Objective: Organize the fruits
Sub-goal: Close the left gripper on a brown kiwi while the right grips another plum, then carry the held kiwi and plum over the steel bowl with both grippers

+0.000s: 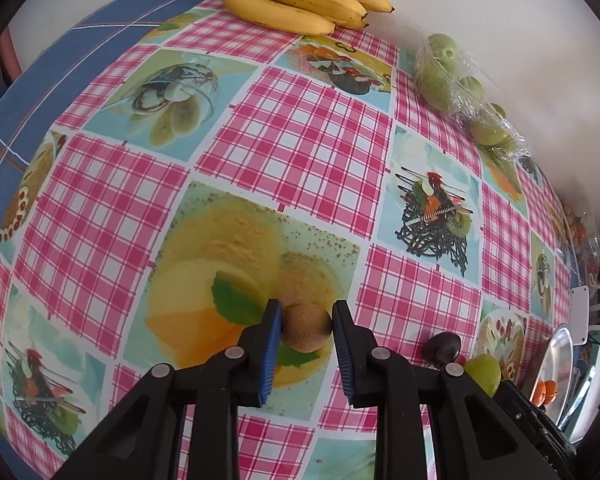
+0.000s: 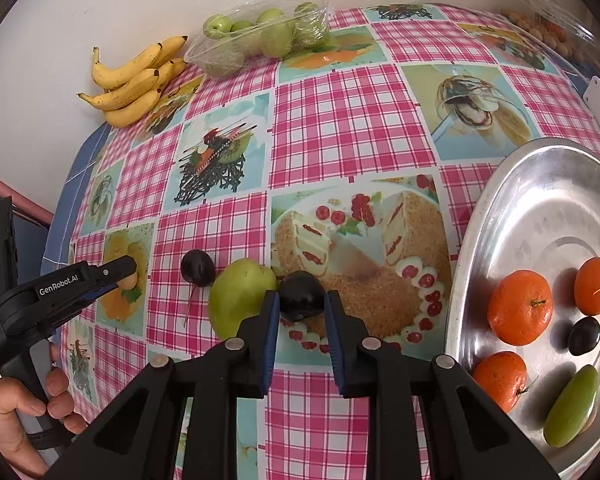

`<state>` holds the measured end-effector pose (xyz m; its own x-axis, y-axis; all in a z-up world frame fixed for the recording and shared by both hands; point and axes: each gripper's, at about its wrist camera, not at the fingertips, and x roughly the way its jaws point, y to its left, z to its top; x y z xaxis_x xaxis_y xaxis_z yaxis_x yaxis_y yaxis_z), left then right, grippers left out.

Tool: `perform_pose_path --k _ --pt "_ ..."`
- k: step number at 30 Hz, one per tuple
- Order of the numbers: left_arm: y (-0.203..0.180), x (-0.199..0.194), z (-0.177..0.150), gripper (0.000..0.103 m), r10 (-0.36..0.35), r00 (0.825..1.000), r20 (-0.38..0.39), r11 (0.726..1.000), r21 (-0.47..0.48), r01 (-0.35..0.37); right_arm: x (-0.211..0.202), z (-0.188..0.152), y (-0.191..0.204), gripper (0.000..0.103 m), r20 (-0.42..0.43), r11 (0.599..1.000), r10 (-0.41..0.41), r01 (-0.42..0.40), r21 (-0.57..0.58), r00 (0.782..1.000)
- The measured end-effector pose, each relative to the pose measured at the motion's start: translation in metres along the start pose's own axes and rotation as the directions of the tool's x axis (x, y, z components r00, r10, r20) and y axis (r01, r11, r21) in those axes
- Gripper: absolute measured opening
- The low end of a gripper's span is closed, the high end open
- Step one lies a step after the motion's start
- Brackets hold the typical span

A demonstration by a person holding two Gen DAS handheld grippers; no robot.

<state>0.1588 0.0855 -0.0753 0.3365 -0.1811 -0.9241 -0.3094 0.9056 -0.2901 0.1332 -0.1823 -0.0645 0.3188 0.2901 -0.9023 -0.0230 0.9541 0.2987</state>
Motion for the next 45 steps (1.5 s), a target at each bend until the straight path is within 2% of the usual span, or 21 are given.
perform_pose_path --k 20,25,32,42,45 --pt "-0.001 -0.009 -0.001 0.027 -0.028 0.999 0.02 1.0 -0.002 0.028 0.0 0.003 0.001 0.024 0.014 1.0 -0.009 0.009 0.017 1.0" --pt "-0.003 -0.013 -0.001 0.027 -0.037 0.999 0.027 0.999 0.004 0.036 0.004 0.004 -0.001 0.032 0.008 0.999 0.003 -0.003 0.037 1.0" --pt "-0.003 -0.014 -0.002 0.027 -0.037 0.999 0.031 0.999 0.006 0.037 0.011 0.002 0.001 0.03 -0.011 0.999 0.015 -0.014 0.049 1.0" --pt "-0.014 -0.025 -0.001 0.027 -0.039 0.998 0.05 0.999 0.035 0.038 -0.018 0.006 0.001 0.029 0.042 0.998 0.027 -0.029 0.052 0.999" --pt "-0.024 -0.032 -0.002 0.027 -0.04 0.998 0.057 0.997 0.062 0.037 -0.029 0.006 -0.001 0.029 0.044 0.998 0.006 -0.009 0.06 0.999"
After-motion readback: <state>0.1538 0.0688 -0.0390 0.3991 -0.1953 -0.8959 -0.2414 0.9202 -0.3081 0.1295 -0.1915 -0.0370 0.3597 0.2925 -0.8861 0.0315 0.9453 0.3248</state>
